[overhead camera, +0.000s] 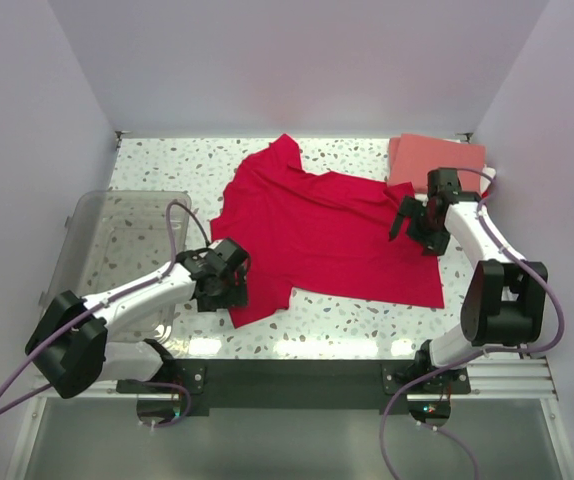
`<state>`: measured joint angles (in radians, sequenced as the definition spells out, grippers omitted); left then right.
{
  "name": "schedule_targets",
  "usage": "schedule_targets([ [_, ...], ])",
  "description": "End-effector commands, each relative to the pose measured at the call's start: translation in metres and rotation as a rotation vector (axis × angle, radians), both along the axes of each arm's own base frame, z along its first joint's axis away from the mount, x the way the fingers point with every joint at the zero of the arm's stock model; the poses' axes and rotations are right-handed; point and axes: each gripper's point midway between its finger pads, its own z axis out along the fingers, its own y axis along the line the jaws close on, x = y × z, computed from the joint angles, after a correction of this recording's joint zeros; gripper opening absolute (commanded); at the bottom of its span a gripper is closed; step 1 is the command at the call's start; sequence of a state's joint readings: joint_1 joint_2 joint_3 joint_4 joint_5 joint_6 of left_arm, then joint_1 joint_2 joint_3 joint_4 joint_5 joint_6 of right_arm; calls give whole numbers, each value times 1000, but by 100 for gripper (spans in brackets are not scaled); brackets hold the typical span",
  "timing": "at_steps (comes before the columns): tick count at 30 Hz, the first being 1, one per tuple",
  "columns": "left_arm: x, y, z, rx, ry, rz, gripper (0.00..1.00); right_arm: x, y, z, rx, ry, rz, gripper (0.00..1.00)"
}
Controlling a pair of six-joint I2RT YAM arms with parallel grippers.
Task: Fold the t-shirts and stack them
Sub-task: Flatten the tshirt out
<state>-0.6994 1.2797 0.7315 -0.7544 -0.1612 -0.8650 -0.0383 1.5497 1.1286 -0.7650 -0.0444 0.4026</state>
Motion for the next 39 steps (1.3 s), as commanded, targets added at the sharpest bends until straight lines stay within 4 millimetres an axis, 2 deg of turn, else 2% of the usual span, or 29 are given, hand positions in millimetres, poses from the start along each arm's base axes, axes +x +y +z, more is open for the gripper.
schedule_targets([
  [1,1,-16,3,-77,-18,7,73,1,2,12,12,-51,-2,95],
  [6,-7,-20,-8,-108,9,-5,73,-2,2,11,12,-50,-2,95],
  [16,-14,-23,-20,-58,33,-36,73,-4,5,10,24,-52,2,95],
  [20,-25,-18,-27,-17,66,-39,68,-5,6,8,28,-49,5,95],
  [24,-28,-13,-29,21,71,-29,61,-6,7,4,36,-47,6,95],
  [27,-30,-15,-31,27,74,-40,52,-8,8,1,43,-44,4,95],
  [28,-31,-16,-33,33,80,-46,43,-8,8,1,43,-43,5,95],
  [30,-32,-17,-33,43,85,-49,35,-10,8,0,43,-40,5,95],
  [33,-31,-16,-31,59,84,-52,14,-13,8,2,38,-37,13,95],
  [36,-30,-16,-30,60,81,-52,2,-17,5,3,23,-28,14,95],
  [39,-29,-16,-30,63,77,-62,0,-22,4,2,18,-21,13,95],
])
